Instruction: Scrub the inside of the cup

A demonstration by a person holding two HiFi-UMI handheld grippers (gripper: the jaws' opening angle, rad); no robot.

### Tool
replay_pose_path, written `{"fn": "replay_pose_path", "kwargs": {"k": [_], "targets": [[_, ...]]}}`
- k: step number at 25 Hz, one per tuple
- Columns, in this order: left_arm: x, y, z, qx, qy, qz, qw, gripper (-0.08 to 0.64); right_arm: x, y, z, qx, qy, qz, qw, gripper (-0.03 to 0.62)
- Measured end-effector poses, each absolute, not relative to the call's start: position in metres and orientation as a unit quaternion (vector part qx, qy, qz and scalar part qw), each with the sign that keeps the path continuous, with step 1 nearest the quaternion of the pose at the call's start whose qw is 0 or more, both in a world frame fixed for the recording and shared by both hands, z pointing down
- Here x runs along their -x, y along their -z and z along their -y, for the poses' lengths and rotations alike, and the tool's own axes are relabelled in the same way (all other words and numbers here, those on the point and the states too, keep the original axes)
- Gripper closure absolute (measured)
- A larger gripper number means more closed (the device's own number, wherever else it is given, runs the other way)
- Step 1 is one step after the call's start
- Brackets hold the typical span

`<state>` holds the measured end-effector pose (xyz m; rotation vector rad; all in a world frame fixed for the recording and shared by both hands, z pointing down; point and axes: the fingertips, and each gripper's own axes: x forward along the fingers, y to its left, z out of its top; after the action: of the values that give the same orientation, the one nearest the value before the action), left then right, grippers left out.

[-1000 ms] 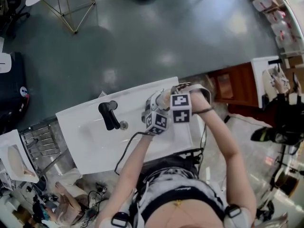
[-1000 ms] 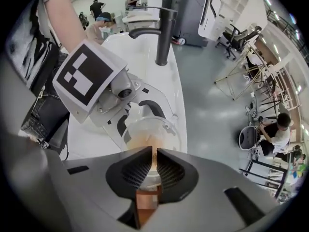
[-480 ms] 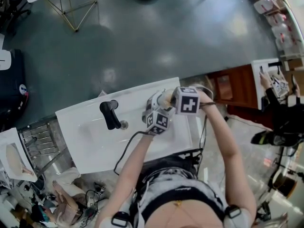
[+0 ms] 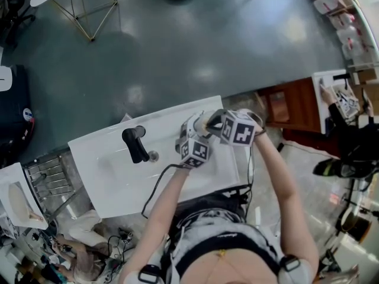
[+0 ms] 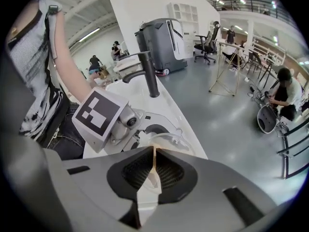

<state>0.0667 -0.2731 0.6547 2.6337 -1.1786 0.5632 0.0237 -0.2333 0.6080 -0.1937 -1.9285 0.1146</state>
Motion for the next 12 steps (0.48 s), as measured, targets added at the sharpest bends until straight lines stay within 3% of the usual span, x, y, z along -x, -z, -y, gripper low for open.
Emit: {"fn": "replay_pose_path", "kwargs": {"k": [8,12], "targets": [[-0.067,-0.655,0.272,-0.891,-0.191,0.399,0.099,0.195,-0.052,-0.579,0.233,0.125,0.021,0.813,0.568,0.501],[-0.069,-0.655,0.272,-0.893,-0.19,0.395,0.1,0.195,-0.063,-0.582,0.24,0.141,0.077,0.782,0.602,0.489]]}}
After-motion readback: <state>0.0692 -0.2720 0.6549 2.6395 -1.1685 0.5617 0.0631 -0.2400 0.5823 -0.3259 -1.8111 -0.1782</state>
